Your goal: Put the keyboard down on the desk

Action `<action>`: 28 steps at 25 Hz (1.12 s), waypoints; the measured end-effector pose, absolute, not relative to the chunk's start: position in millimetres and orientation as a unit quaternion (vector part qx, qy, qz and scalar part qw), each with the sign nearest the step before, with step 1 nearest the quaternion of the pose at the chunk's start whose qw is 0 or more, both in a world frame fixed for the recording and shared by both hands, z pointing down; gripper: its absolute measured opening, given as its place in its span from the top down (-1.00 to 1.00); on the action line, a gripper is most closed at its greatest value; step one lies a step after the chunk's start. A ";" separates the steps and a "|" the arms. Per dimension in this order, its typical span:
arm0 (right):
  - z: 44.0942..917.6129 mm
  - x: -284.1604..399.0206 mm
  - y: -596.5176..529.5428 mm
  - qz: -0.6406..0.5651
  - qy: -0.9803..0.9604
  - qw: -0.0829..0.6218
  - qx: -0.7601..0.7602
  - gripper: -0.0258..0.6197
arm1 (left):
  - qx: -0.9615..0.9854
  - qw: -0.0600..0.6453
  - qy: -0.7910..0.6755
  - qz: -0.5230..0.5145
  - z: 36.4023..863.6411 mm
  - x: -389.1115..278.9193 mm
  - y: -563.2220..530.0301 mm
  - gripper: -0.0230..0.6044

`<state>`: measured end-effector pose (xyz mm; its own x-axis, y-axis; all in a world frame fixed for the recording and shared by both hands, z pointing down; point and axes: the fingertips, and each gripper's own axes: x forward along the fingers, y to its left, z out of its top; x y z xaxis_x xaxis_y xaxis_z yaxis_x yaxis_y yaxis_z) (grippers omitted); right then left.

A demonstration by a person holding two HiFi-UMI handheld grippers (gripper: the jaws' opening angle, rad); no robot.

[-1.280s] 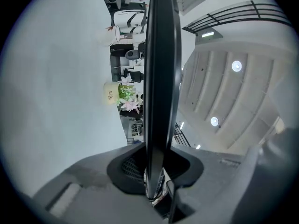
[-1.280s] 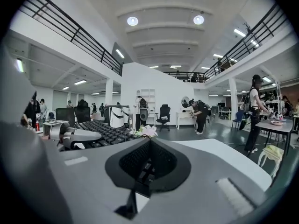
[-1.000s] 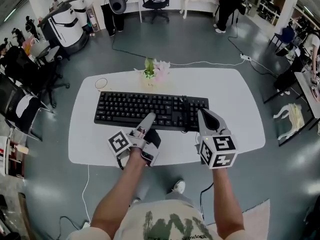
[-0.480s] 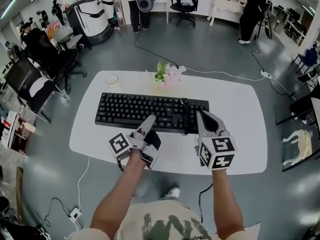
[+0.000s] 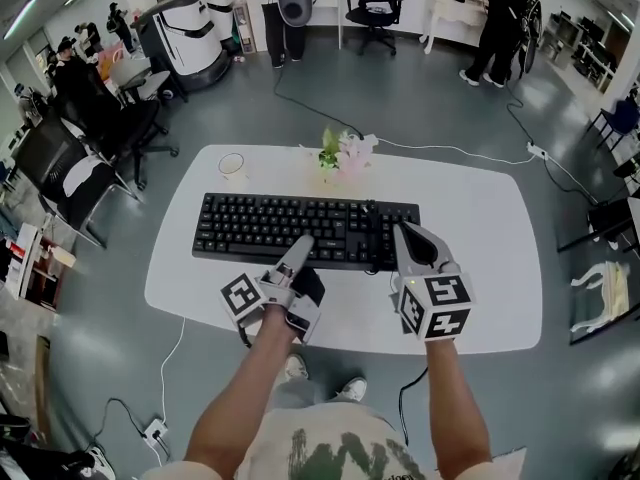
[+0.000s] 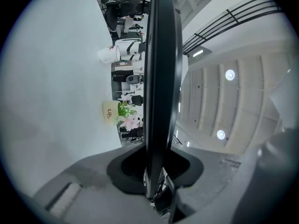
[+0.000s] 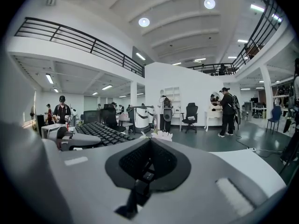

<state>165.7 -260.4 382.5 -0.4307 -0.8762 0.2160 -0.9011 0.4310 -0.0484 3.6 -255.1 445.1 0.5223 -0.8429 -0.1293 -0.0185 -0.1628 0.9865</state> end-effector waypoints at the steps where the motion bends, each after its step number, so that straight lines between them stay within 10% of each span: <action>1: 381.8 164.5 -261.1 0.078 -0.841 0.079 0.530 0.92 | 0.670 0.561 -0.321 -0.366 445.6 2.2 -256.6 0.64; 28: 408.4 139.7 -280.0 0.095 -0.822 0.121 0.549 0.92 | 0.638 0.622 -0.298 -0.343 523.5 8.3 -281.6 0.64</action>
